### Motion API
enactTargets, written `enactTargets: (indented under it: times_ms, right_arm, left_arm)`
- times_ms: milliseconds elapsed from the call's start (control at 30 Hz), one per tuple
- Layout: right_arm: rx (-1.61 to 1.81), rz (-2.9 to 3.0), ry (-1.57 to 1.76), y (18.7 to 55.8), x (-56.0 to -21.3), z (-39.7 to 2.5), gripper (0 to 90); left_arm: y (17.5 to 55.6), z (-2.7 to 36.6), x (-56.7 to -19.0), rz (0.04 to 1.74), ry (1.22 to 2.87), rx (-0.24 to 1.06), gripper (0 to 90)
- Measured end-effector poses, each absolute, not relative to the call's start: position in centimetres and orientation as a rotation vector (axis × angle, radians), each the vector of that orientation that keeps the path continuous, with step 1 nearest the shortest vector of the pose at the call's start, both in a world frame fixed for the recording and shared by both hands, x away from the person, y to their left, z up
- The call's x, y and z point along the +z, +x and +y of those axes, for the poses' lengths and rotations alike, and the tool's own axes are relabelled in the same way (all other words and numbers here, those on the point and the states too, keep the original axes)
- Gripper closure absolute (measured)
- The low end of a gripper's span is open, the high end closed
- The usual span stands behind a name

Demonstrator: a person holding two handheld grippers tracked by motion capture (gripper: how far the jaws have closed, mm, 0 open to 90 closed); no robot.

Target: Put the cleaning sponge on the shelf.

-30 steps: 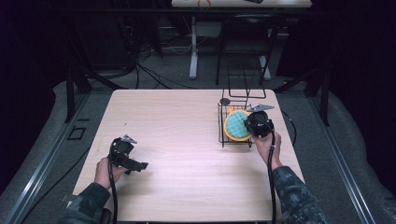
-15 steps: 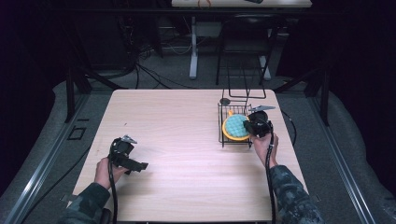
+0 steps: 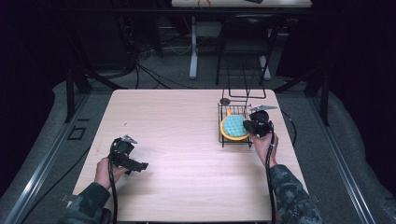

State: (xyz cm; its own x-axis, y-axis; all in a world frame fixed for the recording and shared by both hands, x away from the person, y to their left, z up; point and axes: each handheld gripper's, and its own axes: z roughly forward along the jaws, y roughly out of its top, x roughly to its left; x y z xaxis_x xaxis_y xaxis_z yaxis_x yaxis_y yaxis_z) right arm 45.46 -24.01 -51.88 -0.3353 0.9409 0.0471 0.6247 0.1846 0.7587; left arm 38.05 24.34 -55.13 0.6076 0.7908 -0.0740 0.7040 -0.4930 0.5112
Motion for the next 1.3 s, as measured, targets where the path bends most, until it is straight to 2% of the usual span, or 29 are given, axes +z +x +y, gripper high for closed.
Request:
enactTargets:
  times_ms: [267, 733, 1000, 1133, 1300]
  right_arm:
    - [0.971, 2.047, 1.438, 44.9, -51.1, -23.9, 77.8]
    - [0.986, 2.058, 1.462, 43.1, -49.5, -24.8, 33.2]
    - [1.014, 2.095, 1.405, 39.9, -47.3, -25.6, 16.2]
    - [1.008, 2.145, 1.37, 38.3, -46.6, -25.8, 12.9]
    - [0.984, 2.214, 1.336, 36.5, -46.2, -26.3, 3.1]
  left_arm:
    - [38.0, 24.4, -55.1, 1.183, 2.333, 0.232, 0.0]
    - [38.0, 24.3, -55.1, 1.185, 2.333, 0.237, 0.0]
    - [38.0, 24.2, -55.0, 1.178, 2.336, 0.241, 0.0]
    - [38.0, 24.2, -55.0, 1.178, 2.336, 0.242, 0.0]
    - [38.0, 24.2, -55.0, 1.177, 2.337, 0.243, 0.0]
